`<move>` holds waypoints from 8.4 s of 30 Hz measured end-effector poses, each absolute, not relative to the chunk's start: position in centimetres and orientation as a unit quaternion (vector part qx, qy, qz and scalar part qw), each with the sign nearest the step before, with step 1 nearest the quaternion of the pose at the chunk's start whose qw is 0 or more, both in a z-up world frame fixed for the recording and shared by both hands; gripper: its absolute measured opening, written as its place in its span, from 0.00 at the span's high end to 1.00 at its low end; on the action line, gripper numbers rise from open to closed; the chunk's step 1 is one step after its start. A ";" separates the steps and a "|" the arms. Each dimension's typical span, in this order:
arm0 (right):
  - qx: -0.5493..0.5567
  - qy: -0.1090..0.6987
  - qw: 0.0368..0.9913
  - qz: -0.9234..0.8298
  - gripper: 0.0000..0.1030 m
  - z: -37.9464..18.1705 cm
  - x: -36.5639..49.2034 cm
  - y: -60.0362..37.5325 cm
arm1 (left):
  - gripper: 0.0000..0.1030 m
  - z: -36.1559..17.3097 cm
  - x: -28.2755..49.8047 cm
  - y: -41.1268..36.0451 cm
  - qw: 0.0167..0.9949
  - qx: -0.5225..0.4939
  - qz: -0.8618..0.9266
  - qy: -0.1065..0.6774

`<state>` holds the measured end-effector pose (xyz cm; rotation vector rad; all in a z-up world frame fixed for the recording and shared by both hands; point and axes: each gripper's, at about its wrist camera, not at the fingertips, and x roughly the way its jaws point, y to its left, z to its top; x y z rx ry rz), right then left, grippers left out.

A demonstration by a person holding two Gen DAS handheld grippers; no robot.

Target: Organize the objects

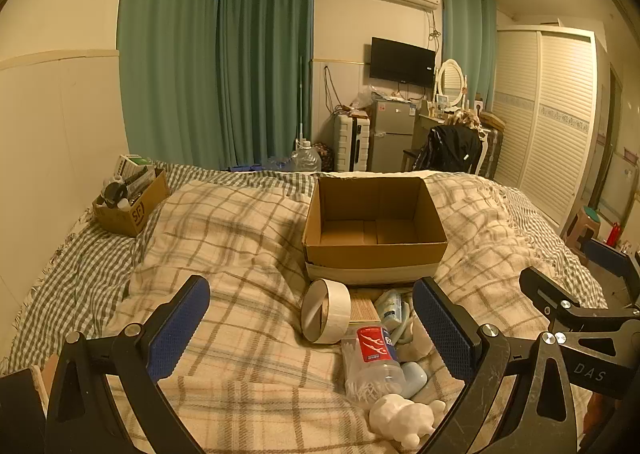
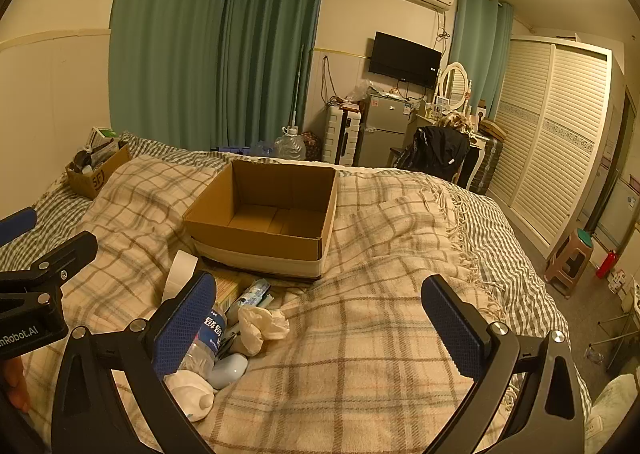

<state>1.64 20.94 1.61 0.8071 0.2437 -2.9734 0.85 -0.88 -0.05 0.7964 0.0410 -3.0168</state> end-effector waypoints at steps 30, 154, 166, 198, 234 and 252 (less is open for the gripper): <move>0.250 0.092 0.026 -0.963 0.00 3.2 2.6 20.6 | 0.00 0.9 0.9 -0.8 0.004 0.257 -0.966 0.019; 0.320 0.135 0.138 -0.927 0.39 2.0 -0.5 12.9 | 0.62 -0.3 -1.3 -4.0 0.000 0.305 -0.952 0.031; 0.276 0.132 0.122 -0.944 0.39 7.8 -8.2 15.4 | 0.62 2.4 -10.3 -1.5 -0.034 0.296 -0.955 0.004; 0.297 0.079 0.115 -0.945 0.18 2.5 -24.6 19.0 | 0.18 -2.9 -24.9 0.3 -0.046 0.344 -0.938 -0.009; 0.462 0.195 0.157 -0.851 0.12 -10.6 -9.0 16.6 | 0.11 -11.2 -7.1 -1.0 0.019 0.419 -0.908 -0.020; 0.384 0.149 0.131 -0.902 0.87 -3.6 -9.0 20.9 | 0.11 -10.9 -10.0 1.8 0.002 0.419 -0.907 -0.044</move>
